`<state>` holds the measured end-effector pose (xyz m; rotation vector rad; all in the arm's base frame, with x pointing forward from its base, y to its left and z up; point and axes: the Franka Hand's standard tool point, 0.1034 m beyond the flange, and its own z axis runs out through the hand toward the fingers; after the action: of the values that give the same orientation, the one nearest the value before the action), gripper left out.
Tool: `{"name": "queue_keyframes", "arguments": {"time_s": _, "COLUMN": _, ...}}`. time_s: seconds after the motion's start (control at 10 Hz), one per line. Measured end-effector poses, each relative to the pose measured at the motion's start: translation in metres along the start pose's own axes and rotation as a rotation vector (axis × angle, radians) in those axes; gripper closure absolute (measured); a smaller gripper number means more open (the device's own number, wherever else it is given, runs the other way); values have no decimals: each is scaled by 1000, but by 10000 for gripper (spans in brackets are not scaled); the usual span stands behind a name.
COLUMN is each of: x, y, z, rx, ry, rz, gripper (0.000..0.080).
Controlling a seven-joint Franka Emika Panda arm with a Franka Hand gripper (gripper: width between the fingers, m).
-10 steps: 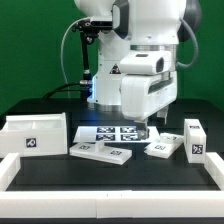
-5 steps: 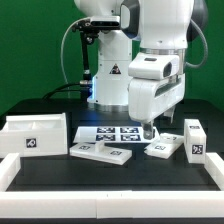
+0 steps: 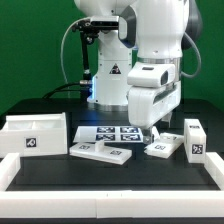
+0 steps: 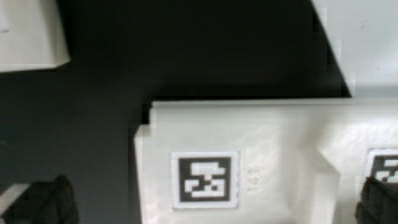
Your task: Assemble cabinet
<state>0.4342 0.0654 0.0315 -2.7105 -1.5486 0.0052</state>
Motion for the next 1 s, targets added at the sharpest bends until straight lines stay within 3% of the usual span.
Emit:
{"name": "queue_keyframes", "arguments": {"time_s": 0.1, "x": 1, "y": -2, "z": 1, "rx": -2, "ry": 4, "rz": 2, "gripper": 1}}
{"name": "queue_keyframes", "arguments": {"time_s": 0.2, "x": 10, "y": -10, "z": 5, "rx": -26, "ry": 36, "rz": 5, "gripper": 1}}
{"name": "queue_keyframes", "arguments": {"time_s": 0.4, "x": 15, "y": -21, "z": 19, "rx": -25, "ry": 51, "rz": -1, "gripper": 1}}
{"name": "queue_keyframes", "arguments": {"time_s": 0.6, "x": 15, "y": -21, "z": 21, "rx": -26, "ry": 53, "rz": 1, "gripper": 13}}
{"name": "queue_keyframes", "arguments": {"time_s": 0.8, "x": 15, "y": -21, "z": 21, "rx": -25, "ry": 53, "rz": 1, "gripper": 379}}
{"name": "queue_keyframes", "arguments": {"time_s": 0.9, "x": 15, "y": -21, "z": 21, "rx": -25, "ry": 52, "rz": 1, "gripper": 379}}
{"name": "queue_keyframes", "arguments": {"time_s": 1.0, "x": 14, "y": -21, "z": 21, "rx": -25, "ry": 52, "rz": 1, "gripper": 517}}
